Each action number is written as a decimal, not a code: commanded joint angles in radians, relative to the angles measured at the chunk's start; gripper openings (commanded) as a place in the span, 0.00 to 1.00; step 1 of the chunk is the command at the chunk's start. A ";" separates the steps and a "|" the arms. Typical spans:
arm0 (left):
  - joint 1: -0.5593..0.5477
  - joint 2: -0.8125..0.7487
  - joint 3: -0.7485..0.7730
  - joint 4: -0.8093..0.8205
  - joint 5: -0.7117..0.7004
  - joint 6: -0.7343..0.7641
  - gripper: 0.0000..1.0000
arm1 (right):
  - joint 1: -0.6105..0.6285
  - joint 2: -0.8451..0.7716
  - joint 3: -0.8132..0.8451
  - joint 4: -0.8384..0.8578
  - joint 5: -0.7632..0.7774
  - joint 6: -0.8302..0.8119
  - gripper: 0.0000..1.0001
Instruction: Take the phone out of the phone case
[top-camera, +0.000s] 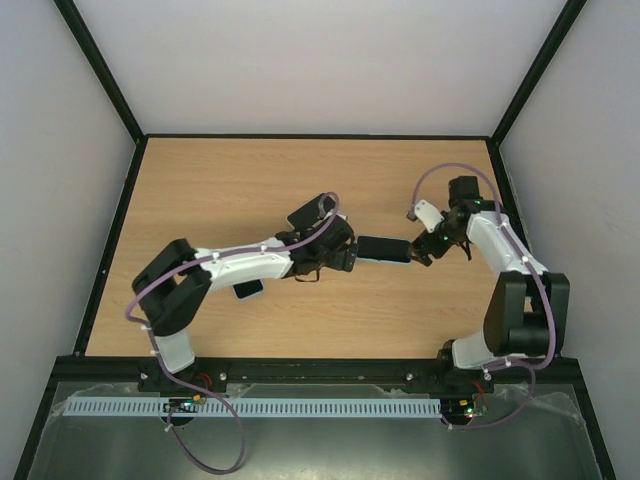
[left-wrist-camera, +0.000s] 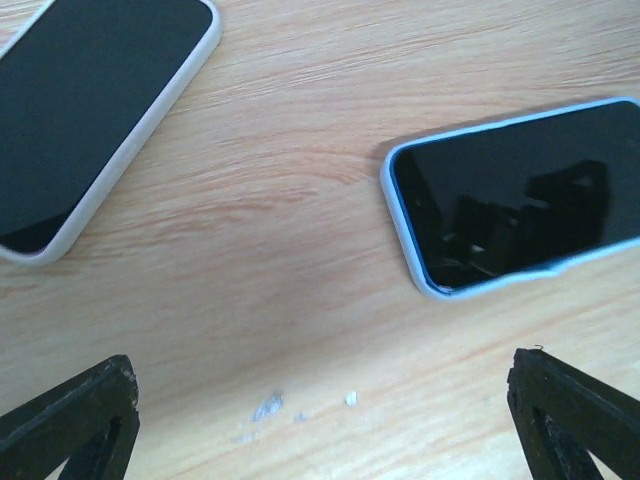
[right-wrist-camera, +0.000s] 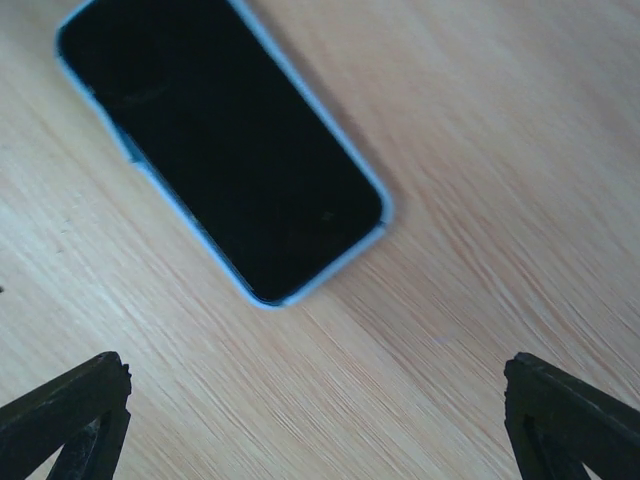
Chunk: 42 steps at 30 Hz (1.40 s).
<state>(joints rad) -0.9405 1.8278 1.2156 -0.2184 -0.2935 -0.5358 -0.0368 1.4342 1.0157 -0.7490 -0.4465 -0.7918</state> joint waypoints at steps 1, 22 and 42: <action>0.007 -0.142 -0.094 0.044 0.050 -0.020 1.00 | 0.054 0.104 0.086 -0.110 -0.018 -0.159 0.98; 0.006 -0.355 -0.313 0.151 0.105 -0.047 1.00 | 0.110 0.617 0.472 -0.414 -0.040 -0.320 0.98; -0.002 -0.424 -0.331 0.069 0.055 -0.091 1.00 | 0.306 0.280 -0.065 0.110 0.184 0.103 0.98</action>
<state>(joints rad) -0.9379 1.4189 0.8944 -0.1230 -0.2157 -0.6189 0.2241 1.7065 0.9932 -0.7261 -0.3080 -0.7898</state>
